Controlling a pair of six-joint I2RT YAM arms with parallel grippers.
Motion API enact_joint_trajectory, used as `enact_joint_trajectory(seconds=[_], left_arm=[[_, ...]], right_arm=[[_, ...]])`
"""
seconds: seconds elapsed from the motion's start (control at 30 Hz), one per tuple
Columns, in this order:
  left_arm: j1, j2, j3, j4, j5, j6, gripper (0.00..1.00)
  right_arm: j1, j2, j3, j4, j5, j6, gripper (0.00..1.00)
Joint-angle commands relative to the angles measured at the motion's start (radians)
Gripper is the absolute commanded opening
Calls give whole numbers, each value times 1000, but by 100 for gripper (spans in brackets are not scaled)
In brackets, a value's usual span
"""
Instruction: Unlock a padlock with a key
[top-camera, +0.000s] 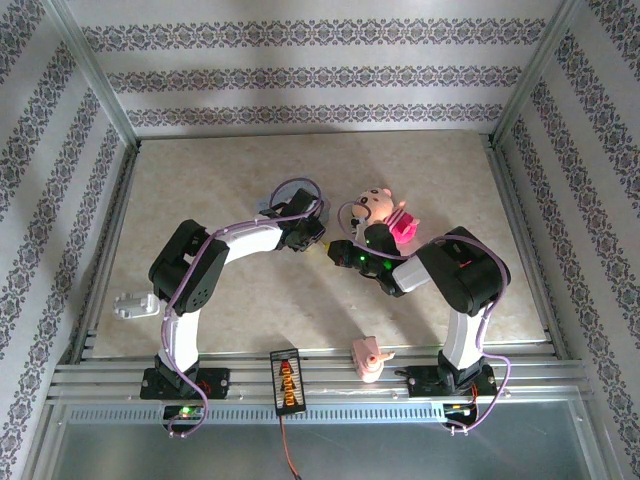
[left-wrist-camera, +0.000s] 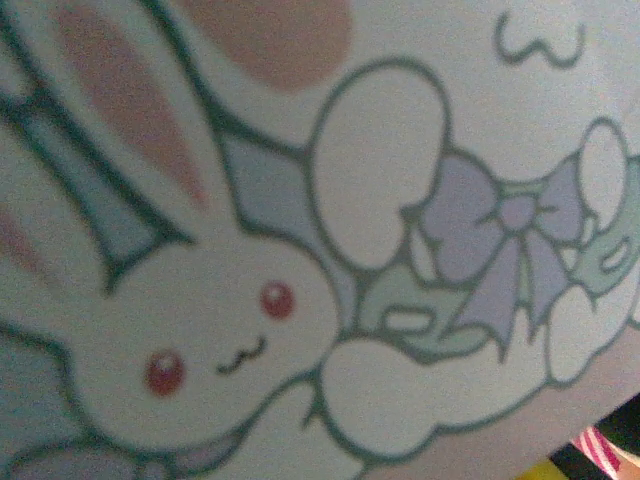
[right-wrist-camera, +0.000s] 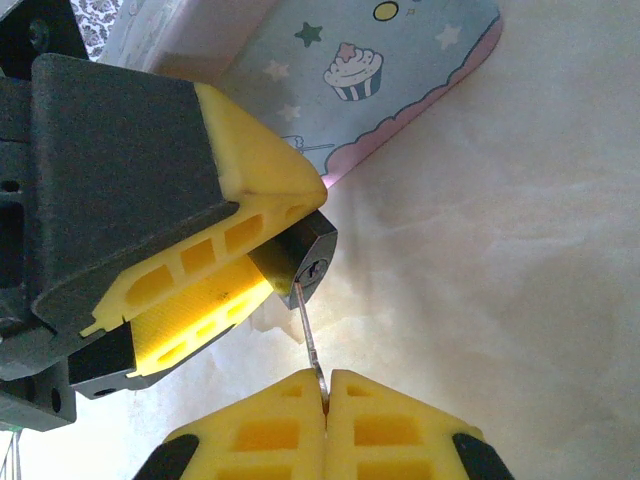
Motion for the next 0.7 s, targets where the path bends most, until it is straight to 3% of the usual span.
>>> enact_joint_trajectory(seconds=[0.0, 0.67], left_arm=[[12, 0, -23, 23, 20, -19, 1], [14, 6, -33, 36, 55, -16, 1]], right_arm=[[-9, 18, 10, 57, 7, 10, 0], [-8, 50, 5, 130, 24, 26, 0]])
